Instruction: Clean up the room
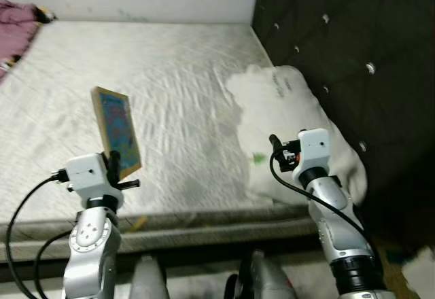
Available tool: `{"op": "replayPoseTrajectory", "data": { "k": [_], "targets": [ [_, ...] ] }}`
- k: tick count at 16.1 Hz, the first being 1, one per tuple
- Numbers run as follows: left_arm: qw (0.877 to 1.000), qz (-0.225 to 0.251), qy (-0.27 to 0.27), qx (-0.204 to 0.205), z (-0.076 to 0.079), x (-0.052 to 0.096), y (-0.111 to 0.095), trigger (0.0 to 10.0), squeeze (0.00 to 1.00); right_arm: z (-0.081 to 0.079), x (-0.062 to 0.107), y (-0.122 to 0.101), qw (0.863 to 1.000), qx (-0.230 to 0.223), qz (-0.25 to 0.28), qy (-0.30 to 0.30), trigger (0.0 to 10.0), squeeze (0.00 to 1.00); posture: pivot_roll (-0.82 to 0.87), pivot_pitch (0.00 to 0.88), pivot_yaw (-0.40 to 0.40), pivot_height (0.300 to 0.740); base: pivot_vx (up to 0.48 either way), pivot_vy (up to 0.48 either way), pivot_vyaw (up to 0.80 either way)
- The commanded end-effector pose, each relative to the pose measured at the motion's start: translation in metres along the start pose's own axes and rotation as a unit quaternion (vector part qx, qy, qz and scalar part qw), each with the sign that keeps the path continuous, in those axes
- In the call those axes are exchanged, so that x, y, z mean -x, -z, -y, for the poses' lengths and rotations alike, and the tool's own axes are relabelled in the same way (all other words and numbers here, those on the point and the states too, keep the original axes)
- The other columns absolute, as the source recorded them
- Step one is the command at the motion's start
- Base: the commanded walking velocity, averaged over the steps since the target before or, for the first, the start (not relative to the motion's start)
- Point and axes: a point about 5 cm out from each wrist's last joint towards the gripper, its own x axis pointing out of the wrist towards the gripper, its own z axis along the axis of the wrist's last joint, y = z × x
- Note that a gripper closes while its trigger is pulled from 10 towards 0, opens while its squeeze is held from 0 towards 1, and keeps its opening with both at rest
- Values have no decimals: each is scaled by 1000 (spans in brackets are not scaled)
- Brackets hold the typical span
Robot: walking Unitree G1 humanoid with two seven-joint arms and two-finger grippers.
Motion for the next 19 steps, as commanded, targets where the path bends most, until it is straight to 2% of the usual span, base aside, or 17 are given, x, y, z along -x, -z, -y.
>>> {"op": "replayPoseTrajectory", "data": {
  "k": [1,4,11,17,19],
  "targets": [
    [1000,15,-2,-1,1,-3,-7,10000,0,1,0,1,1000,1,-1,-2,10000,0,51,0,-39,630,0,0,0],
    [1000,10,-21,2,-5,-3,-5,10000,0,-1,-1,2,1000,1,-2,-9,10000,0,54,0,-41,630,0,0,0],
    [1000,6,-29,9,-7,-3,-3,10000,0,-2,-2,2,1000,3,-4,-16,10000,0,54,0,-44,626,0,0,0],
    [999,8,-28,20,-7,-4,-4,10000,0,-2,-2,2,1000,3,-4,-20,10000,0,52,0,-46,551,0,0,0],
    [999,12,-23,23,-6,-5,-5,10000,0,-2,-3,2,1000,4,-4,-19,10000,0,52,0,-46,546,0,0,0]
  ]
}}
